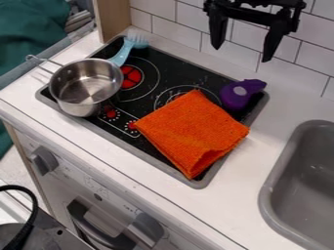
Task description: Move the blue brush to the upper middle part of the stove
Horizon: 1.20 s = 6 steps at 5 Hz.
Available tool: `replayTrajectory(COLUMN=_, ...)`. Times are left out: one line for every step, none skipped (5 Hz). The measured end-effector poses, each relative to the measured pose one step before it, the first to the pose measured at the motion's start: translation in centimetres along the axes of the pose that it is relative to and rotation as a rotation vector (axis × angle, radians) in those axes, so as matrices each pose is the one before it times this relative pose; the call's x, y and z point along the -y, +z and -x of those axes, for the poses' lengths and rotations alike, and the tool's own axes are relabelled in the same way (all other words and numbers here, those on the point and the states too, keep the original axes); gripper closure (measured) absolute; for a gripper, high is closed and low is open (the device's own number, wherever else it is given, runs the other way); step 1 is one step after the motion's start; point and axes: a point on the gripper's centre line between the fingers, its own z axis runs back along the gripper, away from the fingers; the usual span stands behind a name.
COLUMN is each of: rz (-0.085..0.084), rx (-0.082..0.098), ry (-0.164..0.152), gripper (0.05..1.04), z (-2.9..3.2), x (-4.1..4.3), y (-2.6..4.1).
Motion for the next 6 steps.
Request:
replayTrajectory(rz=-0.0116, rx=-0.0398, ry=-0.0050, gripper=0.081, z=0.196, x=-0.152, y=-1.277)
replayTrajectory(rz=-0.0040, rx=0.0109, ry=0.0336, gripper=0.081, z=-0.911, x=-3.236, y=-0.028)
replayTrajectory(rz=-0.0200, rx=0.0149, ry=0.0402, gripper=0.082, z=-0.957, x=-5.508, y=-0.118)
replayTrajectory(rz=-0.0212, rx=0.0299, ry=0.0147, gripper=0.082, z=-0.896, x=-4.216, y=0.141)
replayTrajectory(rz=-0.0169, rx=0.0056, ry=-0.0040, gripper=0.082, z=-0.903, x=-3.858, y=-1.450)
replayTrajectory(rz=-0.0209, rx=-0.0014, ry=-0.0114, gripper=0.082, z=-1.842, x=-1.560, y=-1.151)
